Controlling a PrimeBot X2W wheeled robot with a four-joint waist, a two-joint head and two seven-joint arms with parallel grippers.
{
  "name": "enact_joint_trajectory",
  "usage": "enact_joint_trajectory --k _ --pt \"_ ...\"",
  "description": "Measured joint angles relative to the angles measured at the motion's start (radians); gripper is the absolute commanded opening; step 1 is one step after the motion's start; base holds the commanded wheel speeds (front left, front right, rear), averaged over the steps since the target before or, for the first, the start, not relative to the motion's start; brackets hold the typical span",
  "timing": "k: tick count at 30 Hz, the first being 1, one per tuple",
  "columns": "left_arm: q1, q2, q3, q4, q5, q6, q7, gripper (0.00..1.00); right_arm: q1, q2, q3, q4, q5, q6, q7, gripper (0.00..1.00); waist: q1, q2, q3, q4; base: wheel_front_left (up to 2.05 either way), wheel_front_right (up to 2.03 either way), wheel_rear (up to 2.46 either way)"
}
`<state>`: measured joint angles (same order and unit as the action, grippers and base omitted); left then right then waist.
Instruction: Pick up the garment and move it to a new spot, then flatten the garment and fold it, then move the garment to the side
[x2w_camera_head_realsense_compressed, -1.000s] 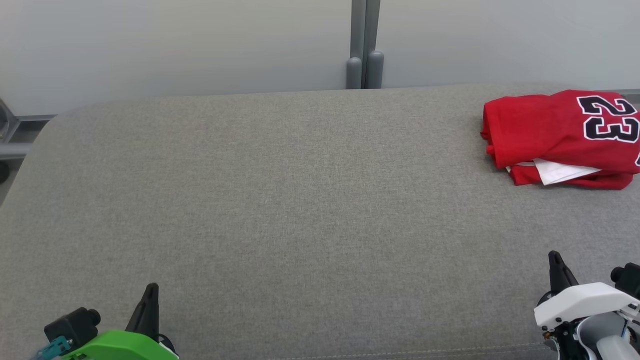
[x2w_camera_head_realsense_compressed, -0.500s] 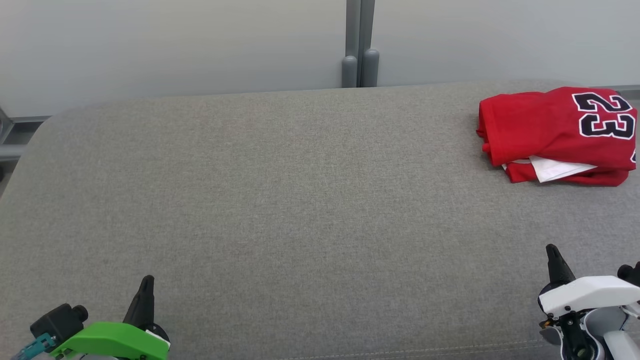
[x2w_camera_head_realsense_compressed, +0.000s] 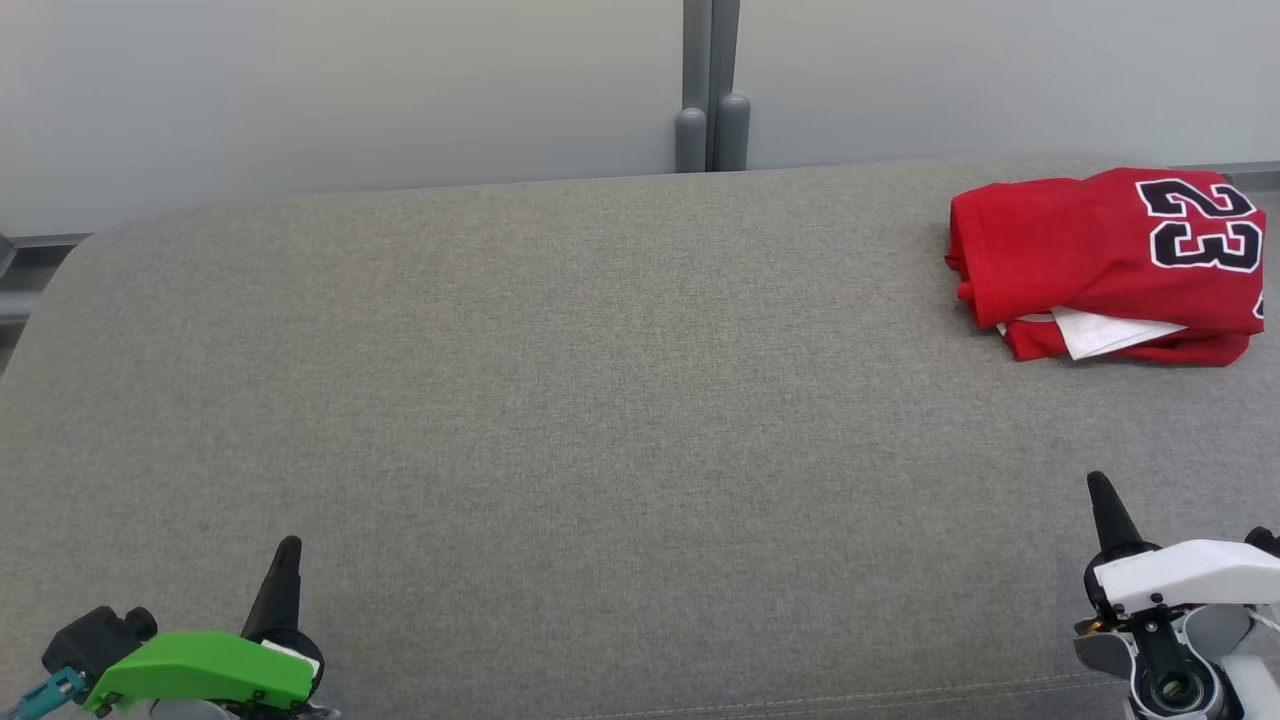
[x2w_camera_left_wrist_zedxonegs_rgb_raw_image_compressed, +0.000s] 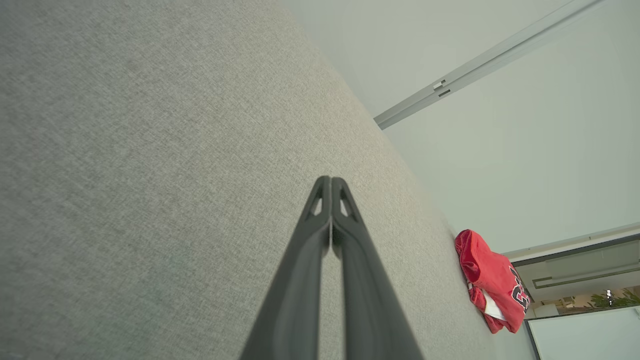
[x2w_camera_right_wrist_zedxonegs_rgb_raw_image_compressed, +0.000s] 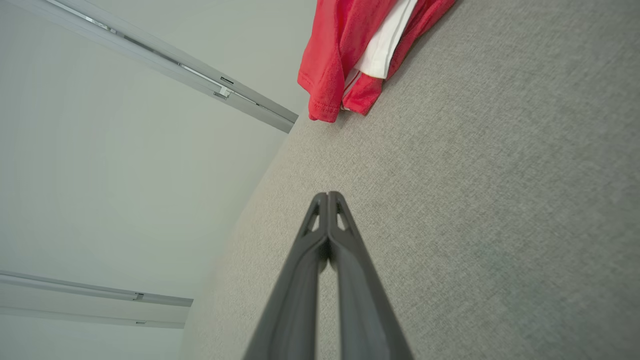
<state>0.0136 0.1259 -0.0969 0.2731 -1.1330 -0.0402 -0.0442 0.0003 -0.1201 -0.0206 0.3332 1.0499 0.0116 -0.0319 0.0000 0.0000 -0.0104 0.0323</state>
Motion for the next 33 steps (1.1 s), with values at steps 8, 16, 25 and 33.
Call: enact_joint_trajectory --k 8,16,25,33 --pt "-0.017 -0.018 0.034 0.002 -0.1 -0.015 0.031 0.0 -0.013 0.018 -0.025 -0.009 0.111 0.023 0.032 0.0 0.0 0.0 0.003 -0.007 0.0 0.0 0.0" --pt "-0.025 -0.032 0.066 0.004 -0.179 -0.031 0.054 0.0 -0.025 0.03 -0.046 -0.016 0.205 0.041 0.058 0.0 0.0 0.0 0.005 -0.013 0.0 0.0 0.0" --pt "-0.043 -0.049 0.101 0.005 -0.274 -0.049 0.091 0.0 -0.035 0.048 -0.072 -0.024 0.317 0.062 0.088 0.0 0.0 0.0 0.008 -0.019 0.0 0.0 0.0" --pt "-0.05 -0.065 0.133 0.007 -0.358 -0.061 0.115 0.0 -0.052 0.06 -0.095 -0.032 0.417 0.081 0.113 0.0 0.0 0.0 0.01 -0.025 0.0 0.0 0.0"
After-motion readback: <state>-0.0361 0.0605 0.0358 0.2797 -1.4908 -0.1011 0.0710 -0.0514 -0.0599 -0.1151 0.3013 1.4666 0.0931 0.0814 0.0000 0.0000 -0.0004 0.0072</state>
